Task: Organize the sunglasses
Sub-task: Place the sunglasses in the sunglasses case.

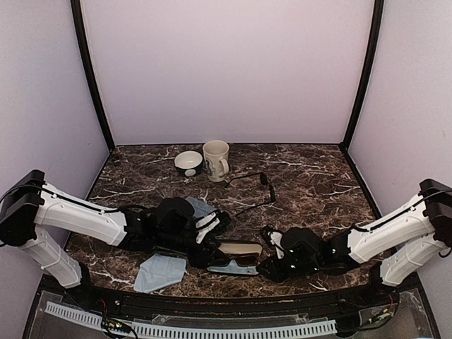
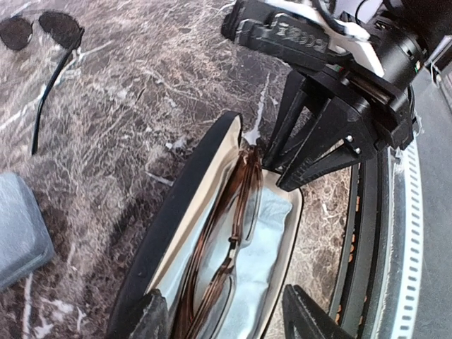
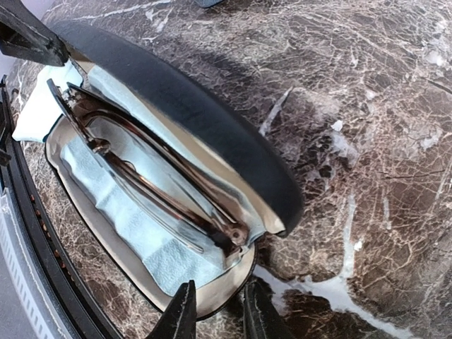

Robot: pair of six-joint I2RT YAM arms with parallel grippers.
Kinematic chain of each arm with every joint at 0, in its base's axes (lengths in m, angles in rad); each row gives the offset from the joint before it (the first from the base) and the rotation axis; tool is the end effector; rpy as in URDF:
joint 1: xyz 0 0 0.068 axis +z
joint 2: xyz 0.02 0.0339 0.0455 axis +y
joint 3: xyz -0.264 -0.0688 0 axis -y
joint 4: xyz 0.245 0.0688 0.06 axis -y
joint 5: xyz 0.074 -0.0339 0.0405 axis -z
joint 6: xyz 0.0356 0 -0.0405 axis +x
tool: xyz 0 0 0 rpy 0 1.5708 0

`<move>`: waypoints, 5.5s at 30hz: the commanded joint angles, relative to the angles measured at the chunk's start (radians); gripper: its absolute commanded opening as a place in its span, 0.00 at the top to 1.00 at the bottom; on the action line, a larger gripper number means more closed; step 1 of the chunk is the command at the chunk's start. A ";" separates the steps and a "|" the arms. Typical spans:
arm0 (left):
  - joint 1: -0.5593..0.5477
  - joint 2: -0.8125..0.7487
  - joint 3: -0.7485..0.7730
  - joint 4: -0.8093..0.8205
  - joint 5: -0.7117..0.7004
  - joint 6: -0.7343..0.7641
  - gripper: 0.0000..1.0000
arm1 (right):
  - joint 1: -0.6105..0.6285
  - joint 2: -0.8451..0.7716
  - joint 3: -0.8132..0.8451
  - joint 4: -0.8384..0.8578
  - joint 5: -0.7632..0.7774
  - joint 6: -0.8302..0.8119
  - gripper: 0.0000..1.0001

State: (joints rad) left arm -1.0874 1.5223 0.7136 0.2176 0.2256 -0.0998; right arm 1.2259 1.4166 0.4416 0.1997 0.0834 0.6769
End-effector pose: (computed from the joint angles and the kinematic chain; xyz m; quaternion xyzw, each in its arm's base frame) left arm 0.1370 -0.2782 0.1808 0.4622 0.7470 -0.3438 0.3320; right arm 0.0856 0.2294 0.1286 -0.2341 0.8910 0.2928 0.2560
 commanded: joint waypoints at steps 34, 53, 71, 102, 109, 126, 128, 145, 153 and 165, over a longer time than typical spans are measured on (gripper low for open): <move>-0.190 0.153 0.245 -0.290 -0.380 0.467 0.61 | 0.011 -0.009 0.055 -0.091 0.004 -0.004 0.76; -0.205 0.218 0.279 -0.292 -0.387 0.497 0.70 | 0.010 -0.009 0.048 -0.081 -0.002 0.001 0.76; -0.208 0.230 0.289 -0.304 -0.400 0.480 0.78 | 0.010 -0.015 0.048 -0.092 0.001 -0.004 0.76; -0.207 0.216 0.317 -0.351 -0.335 0.394 0.93 | 0.011 -0.026 0.044 -0.111 0.034 -0.028 0.76; -0.206 0.213 0.332 -0.360 -0.331 0.380 0.97 | 0.011 -0.021 0.041 -0.109 0.033 -0.029 0.76; -0.154 0.174 0.362 -0.457 -0.125 0.279 1.00 | 0.022 -0.033 0.027 -0.120 0.085 -0.043 0.76; -0.140 0.170 0.353 -0.451 -0.099 0.273 1.00 | 0.023 -0.034 0.024 -0.114 0.087 -0.046 0.76; -0.081 0.193 0.325 -0.419 0.091 0.266 1.00 | 0.031 -0.037 0.012 -0.103 0.095 -0.057 0.75; -0.075 0.204 0.320 -0.409 0.119 0.268 1.00 | 0.031 -0.045 -0.005 -0.081 0.084 -0.046 0.75; -0.071 0.239 0.313 -0.364 0.155 0.251 1.00 | 0.031 -0.056 -0.020 -0.048 0.073 -0.010 0.75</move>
State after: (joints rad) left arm -1.1629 1.7523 1.0435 -0.1776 0.3519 0.1669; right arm 1.2438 1.3739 0.4377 0.1280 0.1574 0.6502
